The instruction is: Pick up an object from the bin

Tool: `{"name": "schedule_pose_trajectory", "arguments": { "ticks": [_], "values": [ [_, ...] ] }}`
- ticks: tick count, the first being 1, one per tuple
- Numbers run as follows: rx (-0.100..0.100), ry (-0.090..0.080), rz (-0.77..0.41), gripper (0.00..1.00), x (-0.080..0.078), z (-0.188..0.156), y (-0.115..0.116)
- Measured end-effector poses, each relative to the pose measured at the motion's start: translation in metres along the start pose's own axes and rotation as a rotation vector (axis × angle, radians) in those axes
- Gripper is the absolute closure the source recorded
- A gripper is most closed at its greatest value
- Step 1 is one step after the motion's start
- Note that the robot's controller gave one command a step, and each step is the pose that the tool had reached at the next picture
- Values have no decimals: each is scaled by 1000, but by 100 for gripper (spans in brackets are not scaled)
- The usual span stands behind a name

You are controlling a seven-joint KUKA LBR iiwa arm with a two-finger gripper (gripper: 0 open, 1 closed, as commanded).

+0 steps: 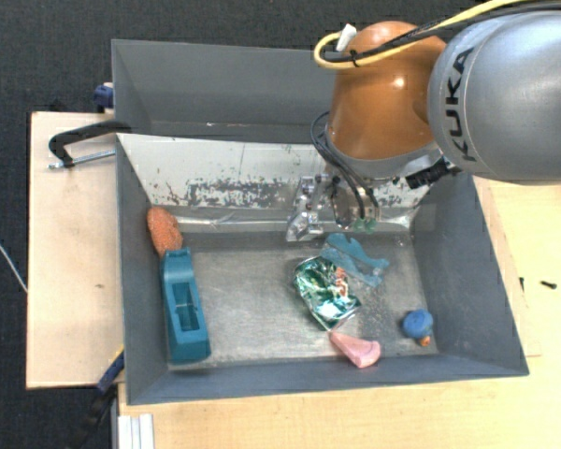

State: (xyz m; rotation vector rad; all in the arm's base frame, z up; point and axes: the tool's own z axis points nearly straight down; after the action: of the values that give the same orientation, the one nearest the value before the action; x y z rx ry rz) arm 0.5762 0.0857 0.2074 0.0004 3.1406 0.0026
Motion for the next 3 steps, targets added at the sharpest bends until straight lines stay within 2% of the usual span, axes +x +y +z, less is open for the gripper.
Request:
{"name": "schedule_pose_trajectory", "arguments": {
  "ticks": [1, 2, 3],
  "values": [
    [1, 1, -59, 0, 40, 54, -3],
    [1, 0, -58, 0, 39, 54, -3],
    [-1, 0, -132, 0, 41, 56, -16]
  ]
}}
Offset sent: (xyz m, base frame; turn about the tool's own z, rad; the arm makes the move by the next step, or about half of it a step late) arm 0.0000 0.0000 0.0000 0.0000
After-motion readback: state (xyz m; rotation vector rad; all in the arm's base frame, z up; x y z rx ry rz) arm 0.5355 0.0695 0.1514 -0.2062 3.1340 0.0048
